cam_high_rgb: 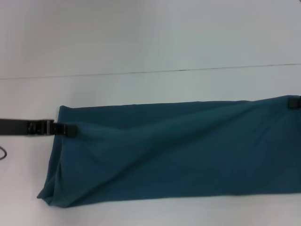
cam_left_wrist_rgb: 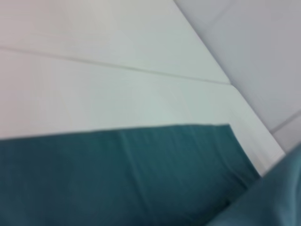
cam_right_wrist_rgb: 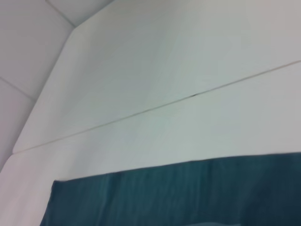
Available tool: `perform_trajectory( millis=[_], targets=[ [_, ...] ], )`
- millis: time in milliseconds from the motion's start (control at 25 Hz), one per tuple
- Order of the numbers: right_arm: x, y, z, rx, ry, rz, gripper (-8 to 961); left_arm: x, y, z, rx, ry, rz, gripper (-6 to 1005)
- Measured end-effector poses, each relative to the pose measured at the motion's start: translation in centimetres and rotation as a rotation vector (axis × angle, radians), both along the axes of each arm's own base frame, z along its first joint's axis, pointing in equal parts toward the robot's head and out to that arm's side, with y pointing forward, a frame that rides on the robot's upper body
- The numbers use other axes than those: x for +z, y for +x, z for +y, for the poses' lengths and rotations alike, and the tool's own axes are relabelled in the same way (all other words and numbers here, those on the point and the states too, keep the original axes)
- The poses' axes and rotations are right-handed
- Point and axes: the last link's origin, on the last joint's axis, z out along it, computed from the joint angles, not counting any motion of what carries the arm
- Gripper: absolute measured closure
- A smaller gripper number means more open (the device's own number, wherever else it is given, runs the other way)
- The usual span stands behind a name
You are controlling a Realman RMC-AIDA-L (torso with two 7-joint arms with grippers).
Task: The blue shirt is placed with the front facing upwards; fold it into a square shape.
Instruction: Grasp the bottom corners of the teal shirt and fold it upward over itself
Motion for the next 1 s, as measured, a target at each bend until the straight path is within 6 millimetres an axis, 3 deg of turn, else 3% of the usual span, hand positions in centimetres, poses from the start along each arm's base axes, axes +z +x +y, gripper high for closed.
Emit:
perform_trajectory(
  millis=[440, 1000],
  targets=[
    [-0.5, 0.9, 0.6, -0.035, 0.042, -0.012, 830, 0.1, -0.3, 1.8, 0.036, 0.091, 0.035, 986],
    [-1.8, 0.4, 3.2, -0.049, 0.098, -0.052, 819, -0.4, 0.9, 5.3, 0.024, 0.192, 0.123, 987]
  ],
)
